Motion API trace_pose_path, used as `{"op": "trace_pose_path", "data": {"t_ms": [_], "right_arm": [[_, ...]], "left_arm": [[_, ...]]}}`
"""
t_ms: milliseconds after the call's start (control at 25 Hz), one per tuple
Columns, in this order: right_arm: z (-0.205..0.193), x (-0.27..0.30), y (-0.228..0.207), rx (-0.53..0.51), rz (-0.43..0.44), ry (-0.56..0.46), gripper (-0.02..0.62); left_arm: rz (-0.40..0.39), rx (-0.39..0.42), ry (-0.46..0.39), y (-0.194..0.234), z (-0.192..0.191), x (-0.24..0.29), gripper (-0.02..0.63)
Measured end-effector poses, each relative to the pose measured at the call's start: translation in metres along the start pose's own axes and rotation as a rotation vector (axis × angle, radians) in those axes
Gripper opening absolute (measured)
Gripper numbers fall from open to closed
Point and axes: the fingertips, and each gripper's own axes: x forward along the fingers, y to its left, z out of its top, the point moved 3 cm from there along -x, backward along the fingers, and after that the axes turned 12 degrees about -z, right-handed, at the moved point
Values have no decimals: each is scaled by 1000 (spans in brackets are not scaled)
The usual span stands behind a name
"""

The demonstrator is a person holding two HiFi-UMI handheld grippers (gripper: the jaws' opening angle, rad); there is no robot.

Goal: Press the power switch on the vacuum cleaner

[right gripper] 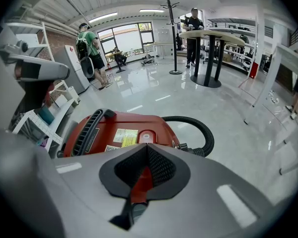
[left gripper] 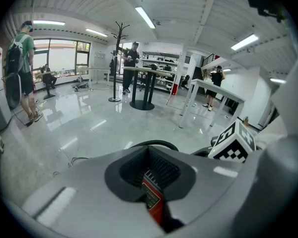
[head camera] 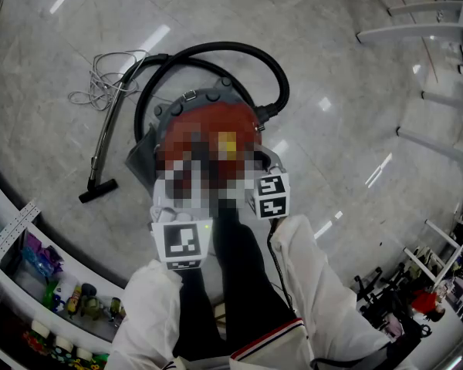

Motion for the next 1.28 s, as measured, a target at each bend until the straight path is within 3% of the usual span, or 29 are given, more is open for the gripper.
{"op": "trace_pose_path", "data": {"t_ms": [1280], "right_arm": [[-6,4,0,37,20,-4,3]], "left_arm": [[-16,5,14,-9,-4,3,0]]}}
